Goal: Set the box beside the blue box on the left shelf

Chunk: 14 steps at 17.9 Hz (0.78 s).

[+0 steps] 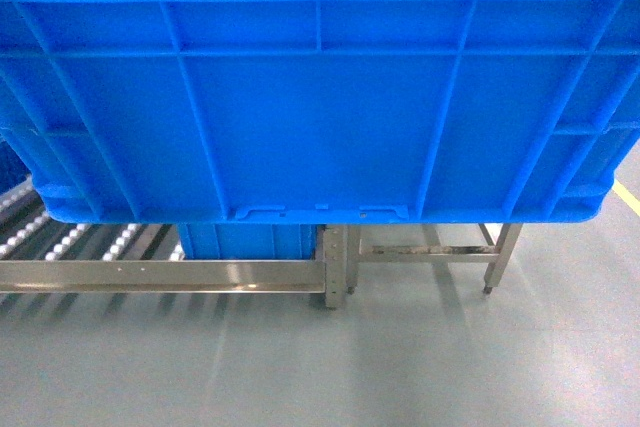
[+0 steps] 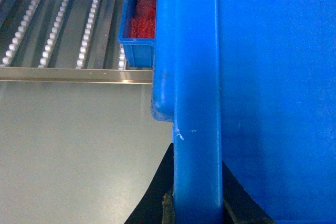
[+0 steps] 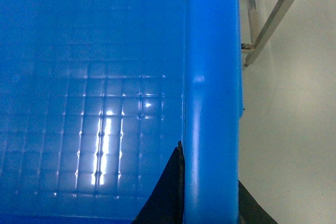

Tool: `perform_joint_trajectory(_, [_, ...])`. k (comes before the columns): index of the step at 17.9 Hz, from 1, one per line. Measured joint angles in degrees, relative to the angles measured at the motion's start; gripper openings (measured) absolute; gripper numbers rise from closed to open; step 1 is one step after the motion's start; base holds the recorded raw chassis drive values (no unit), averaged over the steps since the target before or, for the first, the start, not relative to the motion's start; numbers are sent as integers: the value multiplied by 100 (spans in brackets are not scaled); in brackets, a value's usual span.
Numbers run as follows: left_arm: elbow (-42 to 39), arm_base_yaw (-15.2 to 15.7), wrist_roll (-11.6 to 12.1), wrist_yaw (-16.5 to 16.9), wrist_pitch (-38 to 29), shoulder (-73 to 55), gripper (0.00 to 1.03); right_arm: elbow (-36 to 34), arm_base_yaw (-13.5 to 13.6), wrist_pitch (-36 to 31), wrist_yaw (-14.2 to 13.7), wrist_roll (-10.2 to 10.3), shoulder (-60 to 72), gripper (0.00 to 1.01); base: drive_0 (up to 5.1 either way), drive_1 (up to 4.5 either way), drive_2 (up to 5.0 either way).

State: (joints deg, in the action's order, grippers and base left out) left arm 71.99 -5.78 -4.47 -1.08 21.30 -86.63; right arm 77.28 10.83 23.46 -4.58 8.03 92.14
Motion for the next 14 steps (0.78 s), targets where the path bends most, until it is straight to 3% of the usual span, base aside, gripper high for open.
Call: perform_joint_trajectory(14, [0, 2, 0, 0, -7, 0, 6, 0, 2, 4, -2, 0, -4, 8, -497, 244, 244])
